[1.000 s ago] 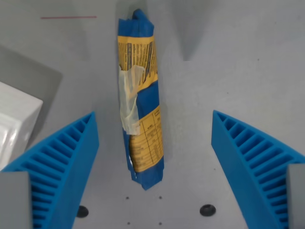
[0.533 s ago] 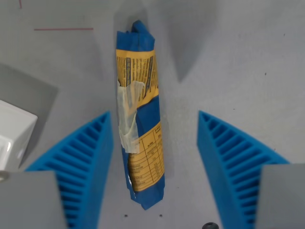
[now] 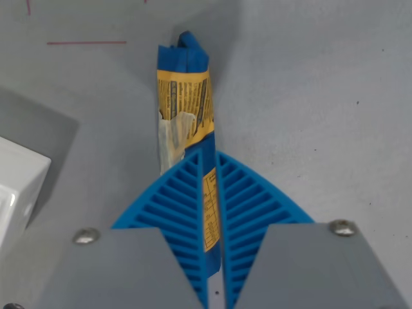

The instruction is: Pick up the blue bag

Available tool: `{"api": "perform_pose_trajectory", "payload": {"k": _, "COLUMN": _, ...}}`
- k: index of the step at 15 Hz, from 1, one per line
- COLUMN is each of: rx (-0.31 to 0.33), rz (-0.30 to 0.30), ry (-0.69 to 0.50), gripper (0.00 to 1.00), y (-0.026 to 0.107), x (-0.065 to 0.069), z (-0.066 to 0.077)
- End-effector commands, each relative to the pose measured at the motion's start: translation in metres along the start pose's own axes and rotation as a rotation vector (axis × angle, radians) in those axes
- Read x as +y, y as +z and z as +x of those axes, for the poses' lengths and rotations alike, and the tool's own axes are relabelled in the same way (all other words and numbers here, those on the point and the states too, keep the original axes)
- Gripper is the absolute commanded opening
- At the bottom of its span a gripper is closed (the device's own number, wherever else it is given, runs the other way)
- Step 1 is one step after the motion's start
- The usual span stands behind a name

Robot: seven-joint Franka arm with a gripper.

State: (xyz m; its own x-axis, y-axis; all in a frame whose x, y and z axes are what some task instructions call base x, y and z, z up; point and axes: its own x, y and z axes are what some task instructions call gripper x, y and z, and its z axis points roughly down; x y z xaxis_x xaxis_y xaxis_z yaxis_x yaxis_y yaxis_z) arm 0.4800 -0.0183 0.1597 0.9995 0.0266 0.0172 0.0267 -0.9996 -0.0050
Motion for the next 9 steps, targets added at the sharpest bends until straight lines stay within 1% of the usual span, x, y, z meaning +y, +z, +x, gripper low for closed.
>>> {"api": "perform_pose_trajectory", "payload": {"k": 1, "rx": 0.086, "rz": -0.021, "ry": -0.017, "gripper": 0.00, "y": -0.001, "x": 0.001, "z": -0.004}}
{"api": "perform_pose_trajectory", "payload": {"k": 3, "rx": 0.086, "rz": -0.021, "ry": -0.017, "gripper": 0.00, "y": -0.001, "x": 0.001, "z": -0.004}}
{"api": "perform_pose_trajectory", "payload": {"k": 6, "rx": 0.083, "rz": -0.020, "ry": -0.015, "gripper": 0.00, "y": -0.016, "x": 0.000, "z": -0.004}}
{"api": "perform_pose_trajectory", "payload": {"k": 9, "rx": 0.058, "rz": -0.018, "ry": -0.015, "gripper": 0.00, "y": -0.030, "x": -0.002, "z": -0.010}}
